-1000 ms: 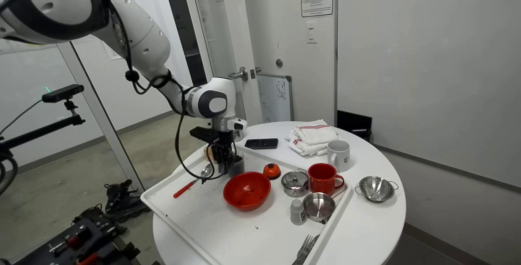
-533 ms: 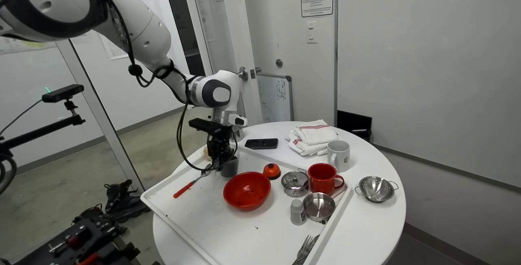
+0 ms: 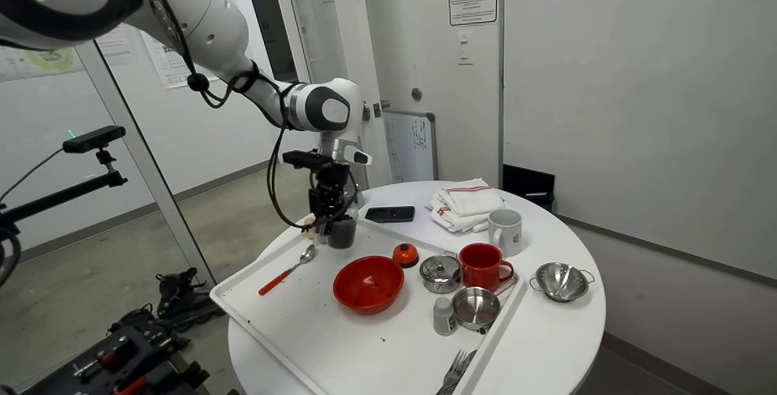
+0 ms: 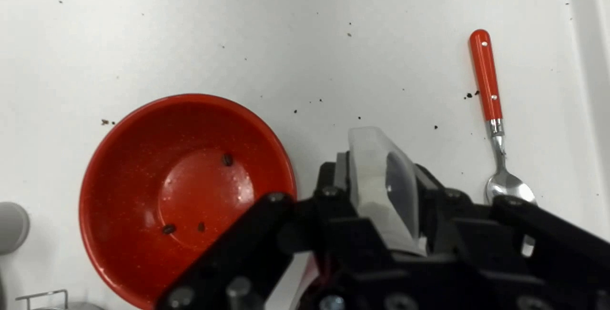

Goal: Pour some beans from the jar into the bowl

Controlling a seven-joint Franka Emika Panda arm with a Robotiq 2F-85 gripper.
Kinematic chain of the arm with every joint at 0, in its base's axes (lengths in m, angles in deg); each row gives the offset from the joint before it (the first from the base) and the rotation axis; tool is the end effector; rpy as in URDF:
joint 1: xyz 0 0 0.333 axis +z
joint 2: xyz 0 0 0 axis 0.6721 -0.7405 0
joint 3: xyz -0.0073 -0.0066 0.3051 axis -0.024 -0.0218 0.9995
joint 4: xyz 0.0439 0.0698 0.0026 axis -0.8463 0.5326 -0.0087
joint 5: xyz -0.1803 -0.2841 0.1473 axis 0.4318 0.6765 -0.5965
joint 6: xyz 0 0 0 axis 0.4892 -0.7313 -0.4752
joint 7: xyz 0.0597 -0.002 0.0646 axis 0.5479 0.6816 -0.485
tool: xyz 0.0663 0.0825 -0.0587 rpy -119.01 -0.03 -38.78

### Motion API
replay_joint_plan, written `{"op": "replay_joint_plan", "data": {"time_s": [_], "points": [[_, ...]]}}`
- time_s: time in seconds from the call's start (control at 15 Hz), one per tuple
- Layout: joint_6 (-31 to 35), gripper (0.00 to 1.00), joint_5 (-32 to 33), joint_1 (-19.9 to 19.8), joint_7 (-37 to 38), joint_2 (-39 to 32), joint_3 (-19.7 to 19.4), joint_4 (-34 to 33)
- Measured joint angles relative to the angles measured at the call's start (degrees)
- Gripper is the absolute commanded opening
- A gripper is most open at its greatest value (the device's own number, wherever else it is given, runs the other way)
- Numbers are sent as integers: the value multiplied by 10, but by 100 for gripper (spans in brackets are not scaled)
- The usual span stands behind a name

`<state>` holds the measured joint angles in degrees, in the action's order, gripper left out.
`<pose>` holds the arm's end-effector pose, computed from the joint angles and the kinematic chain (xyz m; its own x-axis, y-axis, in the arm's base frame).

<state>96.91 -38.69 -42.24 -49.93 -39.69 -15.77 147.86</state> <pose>0.5879 0.0011 0.1855 0.8734 -0.1356 -0.4677 -0.1334 -0.9903 0.0381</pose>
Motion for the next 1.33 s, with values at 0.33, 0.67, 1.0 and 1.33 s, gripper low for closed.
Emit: {"op": "replay_joint_plan", "data": {"time_s": [0.33,0.67,1.0,1.33], "points": [[-50,11,-49,-30,41,1,-18,-3],[-65,11,-102,-44,131,1,-42,3],[-74,26,-133,-47,187,0,-55,8],[-74,9,-161,-46,250,-3,-57,5]]}}
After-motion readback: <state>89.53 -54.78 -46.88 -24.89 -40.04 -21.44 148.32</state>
